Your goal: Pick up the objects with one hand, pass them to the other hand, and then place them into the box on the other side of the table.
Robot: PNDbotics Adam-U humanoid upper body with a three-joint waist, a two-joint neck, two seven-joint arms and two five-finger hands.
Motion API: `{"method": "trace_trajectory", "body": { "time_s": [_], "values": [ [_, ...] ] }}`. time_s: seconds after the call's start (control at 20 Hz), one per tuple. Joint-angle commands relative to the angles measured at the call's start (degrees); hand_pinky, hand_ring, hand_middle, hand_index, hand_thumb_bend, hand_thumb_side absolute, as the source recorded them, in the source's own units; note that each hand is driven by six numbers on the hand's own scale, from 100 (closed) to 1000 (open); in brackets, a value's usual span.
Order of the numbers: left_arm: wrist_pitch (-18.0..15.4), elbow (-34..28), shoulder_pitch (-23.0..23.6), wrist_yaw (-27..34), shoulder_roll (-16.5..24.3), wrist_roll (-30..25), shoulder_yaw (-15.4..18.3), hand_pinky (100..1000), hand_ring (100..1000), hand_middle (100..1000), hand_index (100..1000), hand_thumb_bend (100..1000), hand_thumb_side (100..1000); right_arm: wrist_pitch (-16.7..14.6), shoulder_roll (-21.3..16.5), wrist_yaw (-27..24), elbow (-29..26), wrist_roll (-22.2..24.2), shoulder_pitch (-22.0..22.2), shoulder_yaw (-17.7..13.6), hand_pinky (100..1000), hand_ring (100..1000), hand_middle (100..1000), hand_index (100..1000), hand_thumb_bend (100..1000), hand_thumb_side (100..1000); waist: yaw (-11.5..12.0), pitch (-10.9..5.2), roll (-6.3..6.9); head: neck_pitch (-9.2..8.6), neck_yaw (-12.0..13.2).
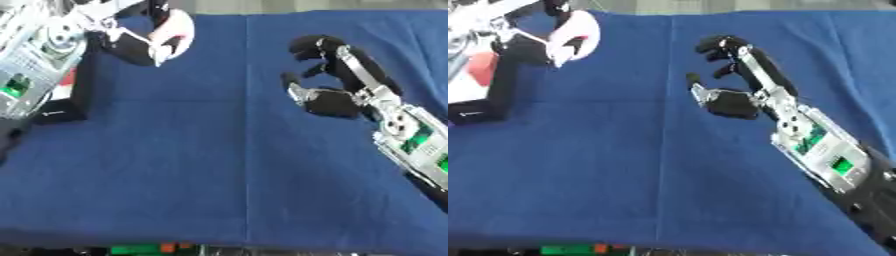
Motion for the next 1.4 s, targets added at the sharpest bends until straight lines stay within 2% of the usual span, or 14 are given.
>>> {"method": "trace_trajectory", "body": {
  "time_s": [0.05, 0.6, 0.95, 1.2, 1.4],
  "values": [
    [0.6, 0.5, -0.3, 0.7, 2.9, 1.0, 2.5, 731, 625, 494, 405, 100, 100, 0.7, -1.8, 0.6, -1.6, 0.0, -0.2, -1.0, 676, 808, 837, 762, 261, 174, 0.1, -1.38, -0.14, 0.32, 0.8],
    [2.4, 2.7, 3.3, 1.2, 9.8, 4.2, 7.7, 730, 627, 498, 392, 100, 100, 0.9, -2.1, 0.8, -2.2, -0.5, 0.4, -1.4, 676, 802, 828, 763, 259, 176, 0.1, -1.17, -0.35, -0.13, 3.1],
    [4.2, 6.8, 5.9, 0.6, 13.4, 6.8, 11.5, 732, 627, 499, 393, 100, 100, 0.5, -2.0, 0.8, -2.4, -1.1, 0.6, -1.7, 676, 801, 828, 761, 254, 175, 0.0, -1.0, -0.77, -0.99, 5.1],
    [4.9, 11.2, 7.1, -0.2, 13.7, 9.7, 14.0, 735, 628, 501, 396, 100, 100, 0.0, -2.1, 0.7, -2.4, -1.5, 0.7, -2.1, 676, 800, 827, 761, 250, 177, 0.0, -0.9, -1.08, -1.52, 5.9],
    [4.4, 15.3, 7.5, -1.6, 13.0, 12.1, 14.8, 734, 629, 506, 398, 100, 100, -0.1, -2.0, 0.5, -2.4, -1.7, 0.7, -2.2, 676, 799, 827, 760, 249, 178, -0.1, -0.79, -1.27, -1.88, 6.3]
  ]
}}
